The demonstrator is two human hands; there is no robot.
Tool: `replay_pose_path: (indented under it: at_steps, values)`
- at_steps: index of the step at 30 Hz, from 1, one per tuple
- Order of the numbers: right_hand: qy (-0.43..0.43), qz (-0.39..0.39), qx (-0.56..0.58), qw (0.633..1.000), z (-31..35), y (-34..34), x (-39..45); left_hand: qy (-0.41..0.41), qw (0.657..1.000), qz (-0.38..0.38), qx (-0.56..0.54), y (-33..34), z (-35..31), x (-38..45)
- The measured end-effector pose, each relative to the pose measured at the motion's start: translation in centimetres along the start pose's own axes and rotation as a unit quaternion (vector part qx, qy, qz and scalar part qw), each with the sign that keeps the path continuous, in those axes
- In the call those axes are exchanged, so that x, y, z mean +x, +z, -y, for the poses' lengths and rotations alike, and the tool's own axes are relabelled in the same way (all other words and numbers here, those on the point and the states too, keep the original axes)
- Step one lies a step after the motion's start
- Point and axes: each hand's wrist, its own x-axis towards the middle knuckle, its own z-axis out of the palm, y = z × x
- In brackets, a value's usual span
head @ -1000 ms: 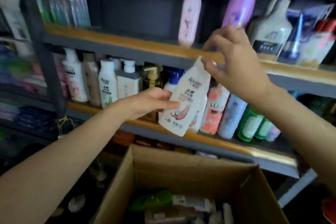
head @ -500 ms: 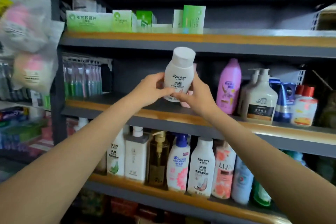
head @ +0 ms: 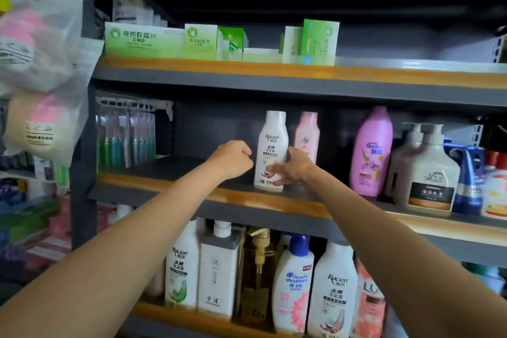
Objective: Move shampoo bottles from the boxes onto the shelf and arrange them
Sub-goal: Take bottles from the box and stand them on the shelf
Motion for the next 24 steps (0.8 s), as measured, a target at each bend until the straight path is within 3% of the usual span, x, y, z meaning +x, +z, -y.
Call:
replay_pose_path:
  at_steps: [4, 13, 18, 21, 24]
  values:
    - [0.058, 0.032, 0.034, 0.997, 0.7, -0.1, 1.8, 0.021, 0.997, -0.019, 0.075, 0.8, 0.1, 1.1]
    - [0.070, 0.025, -0.002, 0.997, 0.1, 0.4, 5.1, 0.006, 0.997, -0.037, 0.061, 1.4, 2.4, 2.4]
    - [0.069, -0.002, -0.032, 0.997, 0.4, 1.0, 5.0, 0.070, 0.993, -0.077, 0.051, 1.9, 1.3, 1.0]
    - [-0.026, -0.075, -0.252, 0.964, 0.7, 0.5, 2.2, 0.142, 0.981, -0.107, 0.071, 2.6, 0.2, -1.2]
    - [-0.264, -0.182, -0.384, 0.866, -0.7, -0.9, -4.7, 0.225, 0.957, -0.161, 0.086, 3.9, -0.4, -5.1]
